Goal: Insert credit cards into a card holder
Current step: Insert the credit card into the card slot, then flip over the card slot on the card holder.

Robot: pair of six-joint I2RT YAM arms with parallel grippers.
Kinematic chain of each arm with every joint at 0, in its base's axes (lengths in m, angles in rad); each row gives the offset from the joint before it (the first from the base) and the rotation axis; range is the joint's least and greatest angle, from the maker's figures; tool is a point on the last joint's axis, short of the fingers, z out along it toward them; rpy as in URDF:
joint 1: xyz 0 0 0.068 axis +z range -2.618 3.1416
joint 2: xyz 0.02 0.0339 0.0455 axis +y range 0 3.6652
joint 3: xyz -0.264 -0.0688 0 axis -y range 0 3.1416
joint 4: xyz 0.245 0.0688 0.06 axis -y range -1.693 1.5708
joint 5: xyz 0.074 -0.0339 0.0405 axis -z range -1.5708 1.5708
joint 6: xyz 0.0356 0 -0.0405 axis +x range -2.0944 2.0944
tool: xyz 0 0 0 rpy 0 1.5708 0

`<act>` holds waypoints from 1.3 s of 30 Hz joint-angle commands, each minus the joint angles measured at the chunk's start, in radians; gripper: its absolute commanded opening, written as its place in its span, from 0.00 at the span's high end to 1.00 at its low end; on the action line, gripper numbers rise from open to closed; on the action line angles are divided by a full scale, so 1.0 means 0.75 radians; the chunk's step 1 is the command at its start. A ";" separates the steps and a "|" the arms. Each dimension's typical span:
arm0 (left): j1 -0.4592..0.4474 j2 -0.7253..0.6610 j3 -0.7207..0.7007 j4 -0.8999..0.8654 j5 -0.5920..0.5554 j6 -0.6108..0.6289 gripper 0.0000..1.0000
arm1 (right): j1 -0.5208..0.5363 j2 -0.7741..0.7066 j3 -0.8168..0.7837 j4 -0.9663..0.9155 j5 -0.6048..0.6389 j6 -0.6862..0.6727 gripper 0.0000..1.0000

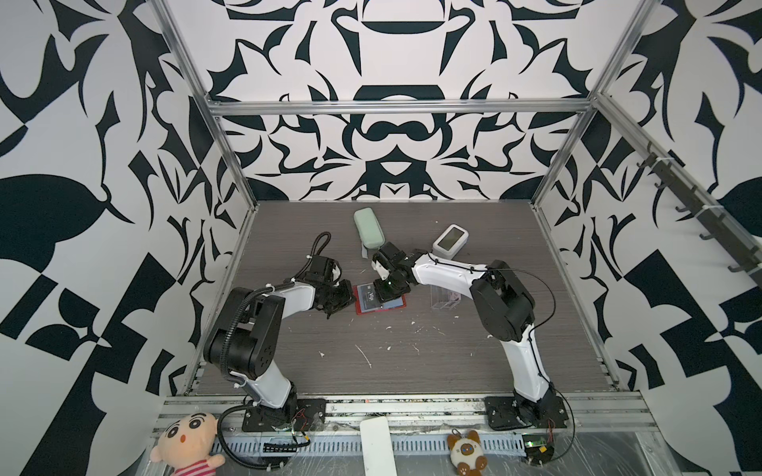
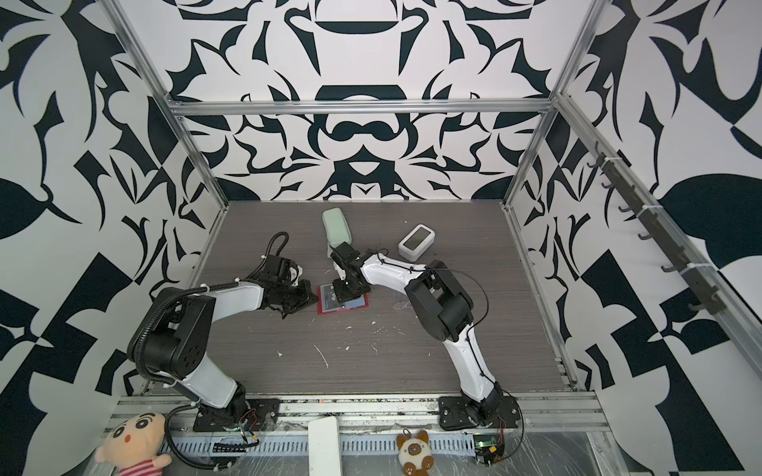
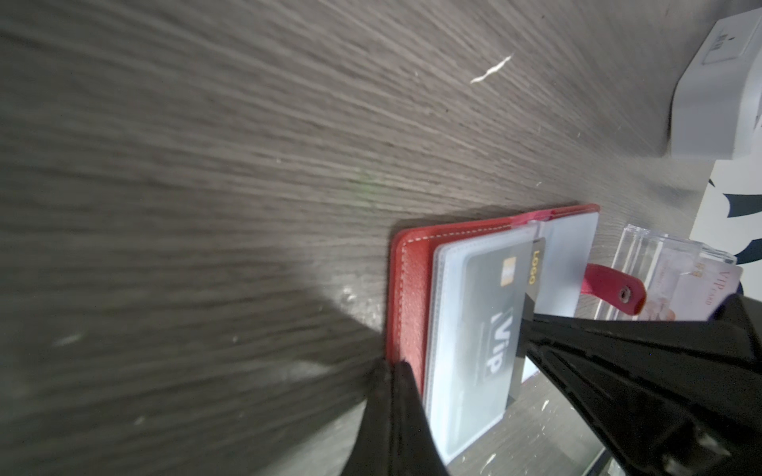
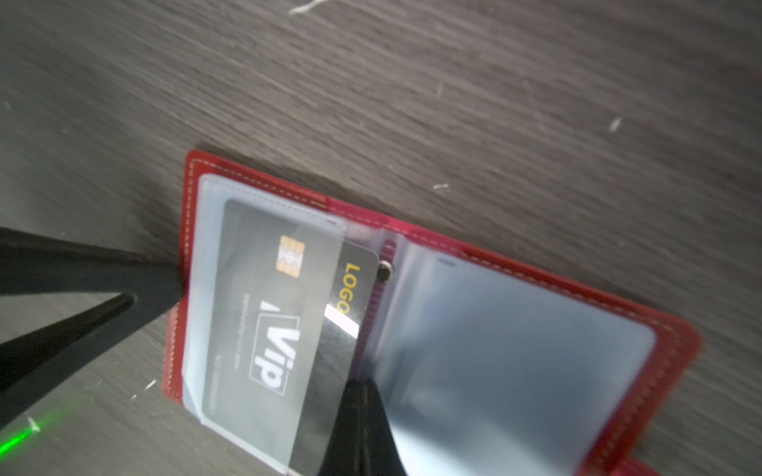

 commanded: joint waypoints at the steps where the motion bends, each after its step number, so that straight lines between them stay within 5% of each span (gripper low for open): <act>1: -0.004 0.062 -0.018 -0.099 -0.035 0.016 1.00 | 0.002 -0.010 -0.017 0.027 -0.081 -0.006 1.00; 7: -0.004 0.062 -0.012 -0.101 -0.029 0.018 1.00 | 0.003 -0.050 -0.056 0.089 -0.135 0.002 1.00; 14: -0.003 -0.002 0.014 -0.149 -0.070 0.030 1.00 | -0.004 -0.177 -0.152 0.109 0.067 0.027 1.00; 20: -0.014 -0.133 0.024 -0.163 -0.117 0.041 0.72 | -0.028 -0.269 -0.261 0.161 0.143 0.062 1.00; 28: -0.101 -0.199 0.085 -0.167 -0.109 0.071 0.65 | -0.033 -0.273 -0.298 0.131 0.224 0.077 1.00; 39: -0.216 -0.003 0.256 -0.113 -0.019 0.048 0.65 | -0.033 -0.244 -0.332 0.103 0.230 0.084 1.00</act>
